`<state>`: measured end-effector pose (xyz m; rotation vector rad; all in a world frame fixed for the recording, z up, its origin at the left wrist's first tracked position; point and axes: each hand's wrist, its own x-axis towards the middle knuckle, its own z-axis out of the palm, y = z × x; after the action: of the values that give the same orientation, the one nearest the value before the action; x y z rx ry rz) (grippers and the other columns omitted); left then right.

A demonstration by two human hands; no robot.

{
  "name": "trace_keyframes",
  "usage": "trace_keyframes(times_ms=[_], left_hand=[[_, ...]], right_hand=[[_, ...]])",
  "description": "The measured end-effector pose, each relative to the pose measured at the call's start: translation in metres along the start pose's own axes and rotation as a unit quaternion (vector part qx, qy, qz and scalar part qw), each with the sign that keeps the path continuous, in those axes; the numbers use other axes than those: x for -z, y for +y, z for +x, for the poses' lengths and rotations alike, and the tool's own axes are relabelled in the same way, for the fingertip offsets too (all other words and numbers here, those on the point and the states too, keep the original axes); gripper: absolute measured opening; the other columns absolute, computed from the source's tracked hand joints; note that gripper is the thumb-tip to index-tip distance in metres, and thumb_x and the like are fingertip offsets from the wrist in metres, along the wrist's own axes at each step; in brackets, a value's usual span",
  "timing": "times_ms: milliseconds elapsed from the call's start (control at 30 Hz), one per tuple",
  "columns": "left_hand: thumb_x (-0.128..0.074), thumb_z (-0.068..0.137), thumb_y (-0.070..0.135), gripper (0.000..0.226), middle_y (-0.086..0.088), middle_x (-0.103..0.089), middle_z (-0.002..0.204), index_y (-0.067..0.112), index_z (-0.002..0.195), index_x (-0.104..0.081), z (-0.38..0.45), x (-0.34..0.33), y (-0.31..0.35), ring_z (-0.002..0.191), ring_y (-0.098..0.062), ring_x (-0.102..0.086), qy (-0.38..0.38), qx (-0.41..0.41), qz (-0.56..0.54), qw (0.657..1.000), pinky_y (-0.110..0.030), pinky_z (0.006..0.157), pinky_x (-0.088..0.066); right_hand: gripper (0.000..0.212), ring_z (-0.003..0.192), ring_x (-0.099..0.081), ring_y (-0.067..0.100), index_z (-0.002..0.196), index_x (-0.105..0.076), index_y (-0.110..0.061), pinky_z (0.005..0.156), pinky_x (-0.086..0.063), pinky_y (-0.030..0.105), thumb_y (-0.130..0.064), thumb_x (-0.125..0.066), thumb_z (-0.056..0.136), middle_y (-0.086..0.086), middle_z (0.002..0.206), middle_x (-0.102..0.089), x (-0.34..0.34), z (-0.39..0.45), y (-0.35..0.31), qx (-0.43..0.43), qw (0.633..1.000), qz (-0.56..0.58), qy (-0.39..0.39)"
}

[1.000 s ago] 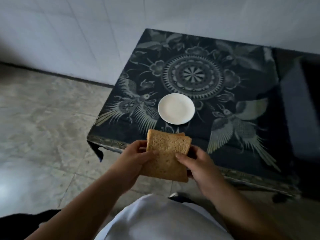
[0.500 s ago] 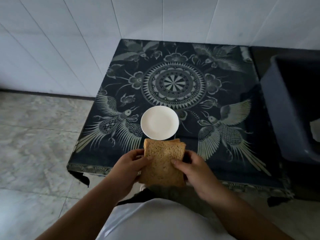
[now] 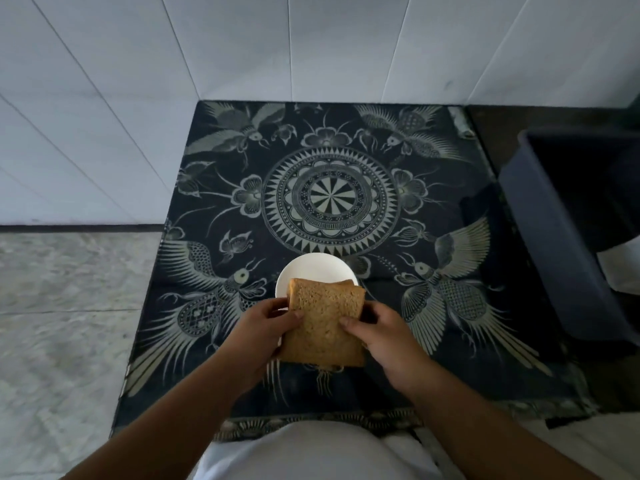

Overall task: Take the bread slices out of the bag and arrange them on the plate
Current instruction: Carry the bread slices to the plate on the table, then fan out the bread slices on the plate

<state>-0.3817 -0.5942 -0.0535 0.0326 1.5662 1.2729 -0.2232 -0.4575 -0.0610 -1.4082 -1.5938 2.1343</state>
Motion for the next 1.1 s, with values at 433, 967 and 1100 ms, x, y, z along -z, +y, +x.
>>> trace_keyframes(times_ms=[433,967,1100], left_hand=[[-0.072,0.087,0.024,0.044,-0.005,-0.07,0.116,0.012,0.127,-0.06,0.103,-0.001,0.027,0.104,-0.024,-0.067,0.079,-0.006,0.106,0.991,-0.05,0.096,-0.053],[-0.06,0.088,0.014,0.043,-0.001,-0.067,0.11,0.017,0.131,-0.054,0.148,-0.019,0.04,0.099,-0.02,-0.064,0.081,0.006,0.211,0.974,-0.038,0.081,-0.055],[-0.059,0.089,0.012,0.037,0.007,-0.064,0.1,0.018,0.125,-0.054,0.15,-0.022,0.042,0.089,-0.009,-0.062,0.081,0.0,0.202,0.976,-0.022,0.063,-0.046]], right_hand=[[0.026,0.092,-0.067,0.012,0.098,-0.06,-0.031,0.067,-0.052,0.026,-0.019,-0.078,0.082,-0.003,0.104,-0.07,-0.01,0.109,-0.008,-0.048,0.998,-0.022,0.037],[0.052,0.106,-0.064,0.022,0.126,-0.055,-0.017,0.091,-0.056,0.047,-0.019,-0.079,0.08,0.001,0.114,-0.066,-0.018,0.163,-0.013,-0.062,0.993,-0.079,0.064],[0.052,0.104,-0.065,0.02,0.128,-0.056,-0.018,0.09,-0.056,0.044,-0.021,-0.078,0.081,0.001,0.114,-0.067,-0.02,0.161,-0.014,-0.059,0.992,-0.087,0.067]])
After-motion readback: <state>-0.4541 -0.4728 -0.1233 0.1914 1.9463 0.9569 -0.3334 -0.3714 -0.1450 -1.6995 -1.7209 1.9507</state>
